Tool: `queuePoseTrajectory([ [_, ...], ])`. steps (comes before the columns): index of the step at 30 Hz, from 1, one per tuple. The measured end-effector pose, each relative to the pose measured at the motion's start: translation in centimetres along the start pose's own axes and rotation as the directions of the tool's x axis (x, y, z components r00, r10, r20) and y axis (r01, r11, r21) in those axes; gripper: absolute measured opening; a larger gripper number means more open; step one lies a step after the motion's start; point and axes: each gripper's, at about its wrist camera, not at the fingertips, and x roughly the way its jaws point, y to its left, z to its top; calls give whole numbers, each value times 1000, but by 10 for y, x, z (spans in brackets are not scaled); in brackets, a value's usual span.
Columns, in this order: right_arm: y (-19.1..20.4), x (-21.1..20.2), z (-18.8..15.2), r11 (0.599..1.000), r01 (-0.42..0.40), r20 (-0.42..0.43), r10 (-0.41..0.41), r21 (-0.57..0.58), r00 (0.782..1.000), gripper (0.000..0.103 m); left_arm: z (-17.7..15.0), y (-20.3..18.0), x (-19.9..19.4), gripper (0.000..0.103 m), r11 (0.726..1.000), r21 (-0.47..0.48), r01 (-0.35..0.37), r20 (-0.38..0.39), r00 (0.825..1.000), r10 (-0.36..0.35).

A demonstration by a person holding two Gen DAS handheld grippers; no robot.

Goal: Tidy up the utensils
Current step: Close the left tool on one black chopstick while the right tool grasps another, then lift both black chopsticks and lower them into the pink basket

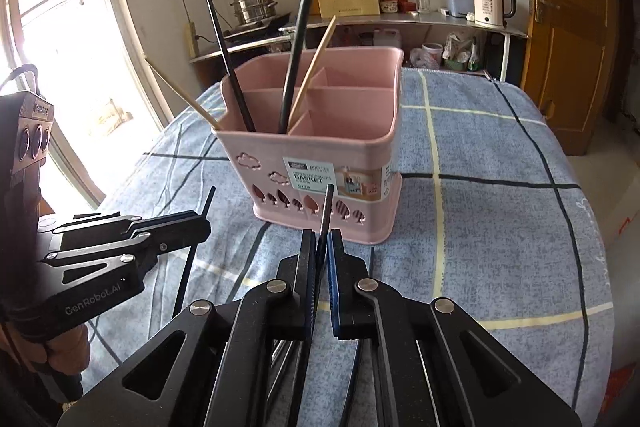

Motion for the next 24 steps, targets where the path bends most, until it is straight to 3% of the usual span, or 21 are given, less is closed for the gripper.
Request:
queuePoseTrajectory([
  [11,17,-65,27,999,-4,182,14,-54,983,5,31,-5,-75,5,999,32,26,170,985,-31],
  [16,24,-82,34,997,7,232,10,-74,973,5,38,-5,-88,5,998,51,30,202,979,-40],
  [24,24,-87,35,997,8,246,13,-81,969,5,40,-9,-97,5,997,60,39,220,974,-51],
])
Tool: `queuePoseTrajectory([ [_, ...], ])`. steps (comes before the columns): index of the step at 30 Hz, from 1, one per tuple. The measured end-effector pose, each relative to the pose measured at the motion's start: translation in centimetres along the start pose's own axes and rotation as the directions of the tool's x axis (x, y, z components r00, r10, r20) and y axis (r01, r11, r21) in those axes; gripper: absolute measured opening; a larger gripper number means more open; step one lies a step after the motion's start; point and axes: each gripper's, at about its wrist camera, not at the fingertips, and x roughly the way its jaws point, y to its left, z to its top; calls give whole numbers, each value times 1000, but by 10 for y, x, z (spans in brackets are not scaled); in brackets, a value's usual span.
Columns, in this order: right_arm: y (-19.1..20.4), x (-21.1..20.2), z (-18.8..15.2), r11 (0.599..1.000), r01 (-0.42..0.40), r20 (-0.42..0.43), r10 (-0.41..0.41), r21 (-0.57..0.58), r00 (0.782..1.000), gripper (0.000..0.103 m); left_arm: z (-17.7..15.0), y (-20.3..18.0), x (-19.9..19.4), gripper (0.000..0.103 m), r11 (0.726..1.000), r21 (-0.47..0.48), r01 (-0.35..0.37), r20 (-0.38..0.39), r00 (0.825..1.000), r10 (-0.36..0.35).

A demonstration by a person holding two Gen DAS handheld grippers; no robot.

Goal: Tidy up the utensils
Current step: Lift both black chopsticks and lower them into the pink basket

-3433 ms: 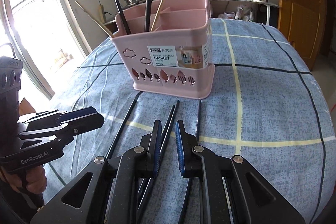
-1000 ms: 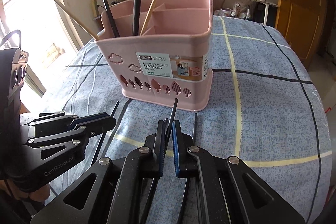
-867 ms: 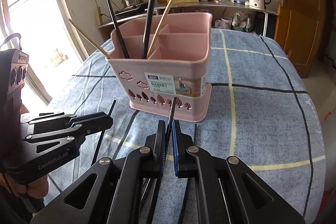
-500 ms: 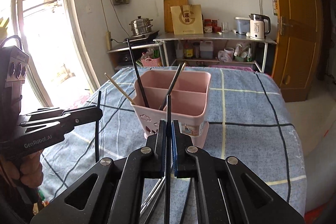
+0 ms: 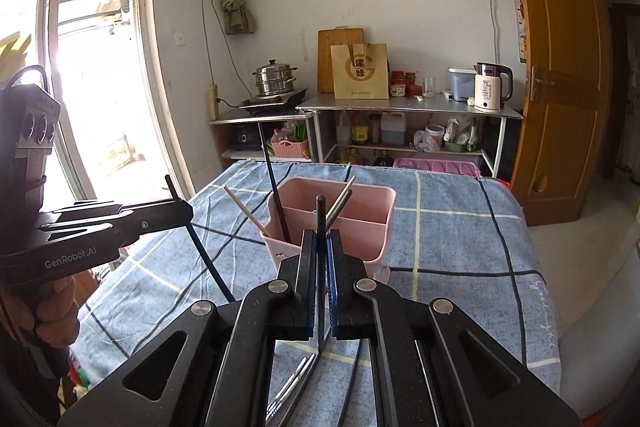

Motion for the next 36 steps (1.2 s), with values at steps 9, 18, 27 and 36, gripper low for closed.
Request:
queuePoseTrajectory([
  [9,-2,-11,7,1000,-7,25,7,-13,1000,5,11,-2,-3,5,1000,6,11,6,1000,-11],
  [18,2,-17,35,999,-27,89,31,-40,996,5,48,-4,-17,5,999,21,28,51,998,-29],
  [27,10,-14,76,997,-54,173,62,-50,983,5,101,0,-32,5,999,28,26,142,989,-30],
  [36,10,5,102,998,-52,223,61,-44,973,5,128,15,-11,5,1000,19,0,169,986,-3],
])
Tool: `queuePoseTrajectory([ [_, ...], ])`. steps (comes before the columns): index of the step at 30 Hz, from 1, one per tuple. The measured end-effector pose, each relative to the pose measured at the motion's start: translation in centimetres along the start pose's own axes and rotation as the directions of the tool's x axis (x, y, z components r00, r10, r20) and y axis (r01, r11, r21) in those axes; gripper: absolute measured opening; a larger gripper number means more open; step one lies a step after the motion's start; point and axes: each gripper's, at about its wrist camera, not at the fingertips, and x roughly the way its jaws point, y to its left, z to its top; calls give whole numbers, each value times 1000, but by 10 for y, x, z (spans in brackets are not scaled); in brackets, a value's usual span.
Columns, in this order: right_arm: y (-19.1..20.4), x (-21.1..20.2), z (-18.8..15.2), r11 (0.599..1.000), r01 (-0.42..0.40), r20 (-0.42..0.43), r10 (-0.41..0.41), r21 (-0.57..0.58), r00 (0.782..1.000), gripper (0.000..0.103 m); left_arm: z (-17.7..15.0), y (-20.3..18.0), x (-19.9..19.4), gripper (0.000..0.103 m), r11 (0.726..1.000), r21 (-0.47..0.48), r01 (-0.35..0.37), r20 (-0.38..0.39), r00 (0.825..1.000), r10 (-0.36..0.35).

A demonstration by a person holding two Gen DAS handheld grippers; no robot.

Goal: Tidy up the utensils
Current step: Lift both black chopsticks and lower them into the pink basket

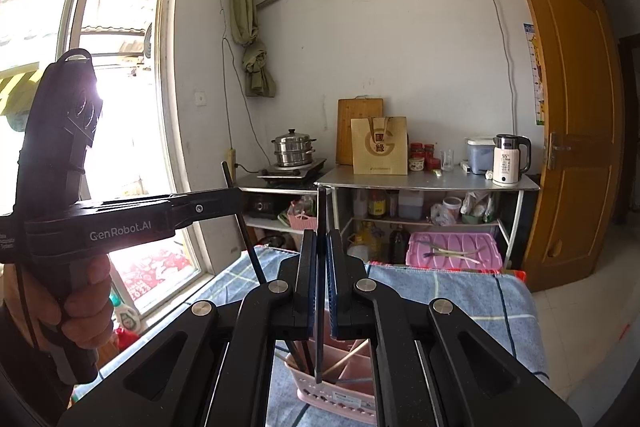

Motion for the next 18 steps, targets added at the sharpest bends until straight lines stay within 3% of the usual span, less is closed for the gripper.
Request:
queuePoseTrajectory([
  [18,-23,58,-43,998,37,-131,-32,42,991,5,-44,39,70,5,998,-69,-1,-130,991,-8],
])
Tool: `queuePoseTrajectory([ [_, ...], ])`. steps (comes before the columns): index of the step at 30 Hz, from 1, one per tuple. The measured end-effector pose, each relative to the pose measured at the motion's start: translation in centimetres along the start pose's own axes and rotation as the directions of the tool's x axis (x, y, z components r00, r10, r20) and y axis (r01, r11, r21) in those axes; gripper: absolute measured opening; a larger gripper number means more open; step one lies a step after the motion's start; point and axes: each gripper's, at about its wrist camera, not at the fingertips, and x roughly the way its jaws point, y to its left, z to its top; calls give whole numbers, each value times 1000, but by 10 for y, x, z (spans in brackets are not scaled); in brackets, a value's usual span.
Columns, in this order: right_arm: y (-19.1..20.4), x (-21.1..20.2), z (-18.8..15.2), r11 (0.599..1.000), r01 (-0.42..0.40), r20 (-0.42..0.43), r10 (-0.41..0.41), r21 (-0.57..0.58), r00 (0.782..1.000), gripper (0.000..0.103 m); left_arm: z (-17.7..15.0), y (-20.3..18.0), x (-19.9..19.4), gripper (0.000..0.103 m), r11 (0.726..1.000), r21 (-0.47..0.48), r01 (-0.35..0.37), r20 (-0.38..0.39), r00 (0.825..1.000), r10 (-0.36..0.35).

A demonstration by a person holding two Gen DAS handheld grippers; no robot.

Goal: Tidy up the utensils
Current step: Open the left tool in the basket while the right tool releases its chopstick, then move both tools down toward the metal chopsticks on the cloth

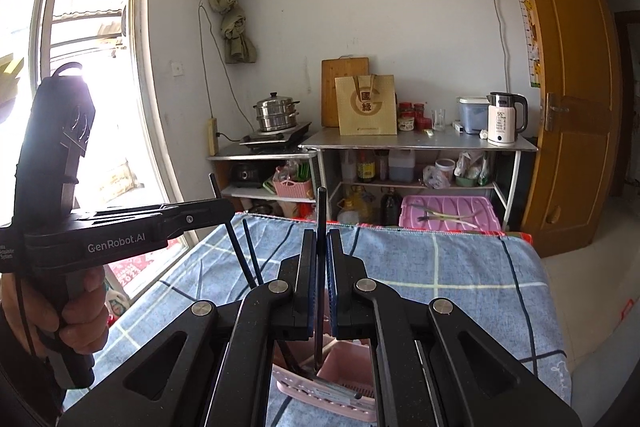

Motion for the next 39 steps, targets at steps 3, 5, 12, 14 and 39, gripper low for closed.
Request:
queuePoseTrajectory([
  [3,-1,8,-9,1000,0,-35,0,-1,999,5,-6,3,7,5,1000,-2,-4,-26,1000,4],
  [5,-2,12,-14,1000,-1,-57,1,5,998,5,-10,6,12,5,1000,-8,-13,-43,999,12],
  [12,-8,13,-20,1000,6,-89,-4,17,996,11,-17,13,12,8,999,-22,-28,-54,998,27],
  [14,-8,7,-18,1000,6,-81,-5,17,997,13,-16,16,5,19,999,-31,-36,-37,999,35],
  [39,-2,-99,-63,1000,14,6,-14,22,1000,14,-96,-22,-102,31,1000,5,-23,107,994,22],
])
